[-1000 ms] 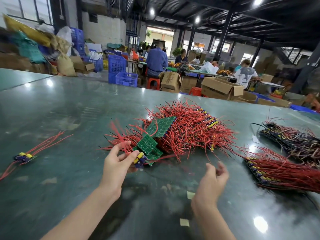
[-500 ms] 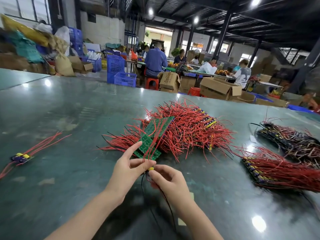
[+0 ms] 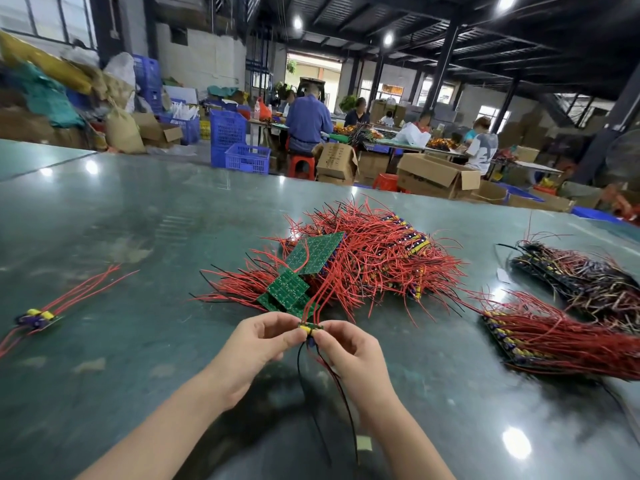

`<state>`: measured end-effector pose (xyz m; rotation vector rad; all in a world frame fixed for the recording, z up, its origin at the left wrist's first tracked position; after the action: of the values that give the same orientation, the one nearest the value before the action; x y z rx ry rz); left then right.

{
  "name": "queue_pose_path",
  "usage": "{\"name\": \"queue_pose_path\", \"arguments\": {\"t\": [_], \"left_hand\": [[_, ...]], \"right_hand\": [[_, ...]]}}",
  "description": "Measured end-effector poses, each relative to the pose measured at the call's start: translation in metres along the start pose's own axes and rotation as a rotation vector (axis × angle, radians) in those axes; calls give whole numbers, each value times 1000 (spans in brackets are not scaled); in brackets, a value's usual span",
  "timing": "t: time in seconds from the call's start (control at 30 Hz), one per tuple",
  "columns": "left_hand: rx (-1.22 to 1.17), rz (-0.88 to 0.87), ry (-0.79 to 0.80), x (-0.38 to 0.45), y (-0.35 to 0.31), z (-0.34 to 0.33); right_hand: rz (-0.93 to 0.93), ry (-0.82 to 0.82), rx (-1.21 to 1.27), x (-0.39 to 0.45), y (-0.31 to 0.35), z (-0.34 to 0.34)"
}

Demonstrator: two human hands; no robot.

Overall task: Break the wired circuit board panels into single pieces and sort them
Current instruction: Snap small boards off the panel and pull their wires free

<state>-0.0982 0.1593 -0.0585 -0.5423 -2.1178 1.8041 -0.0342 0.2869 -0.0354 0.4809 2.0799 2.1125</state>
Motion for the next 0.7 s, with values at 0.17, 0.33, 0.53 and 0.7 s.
{"name": "queue_pose_path", "arguments": {"t": [0.17,0.33,0.53,0.7], "left_hand": [[-14,-71,-3,0,-4,-4],[-43,-63,78,-2,-4,-11],[-322,169,182,2,13,-12],[-213,104,86,7,4,-3]], "right_hand": [[39,42,-91,-2,1,-6],[70,83,-200,-1,5,-6],[-49,137,9,1,-5,-7],[-168,-30,362,5,-15,11]]}}
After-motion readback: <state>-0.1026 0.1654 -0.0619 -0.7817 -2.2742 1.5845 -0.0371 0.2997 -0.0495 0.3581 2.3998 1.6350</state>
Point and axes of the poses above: each hand's wrist, its own x-axis towards the middle knuckle, its own z-axis out of the back of the hand, y = z × x, the point moved 10 cm from there along x, towards the middle knuckle, and after that the axes turned 1 degree about -z, right-handed, at the moved point
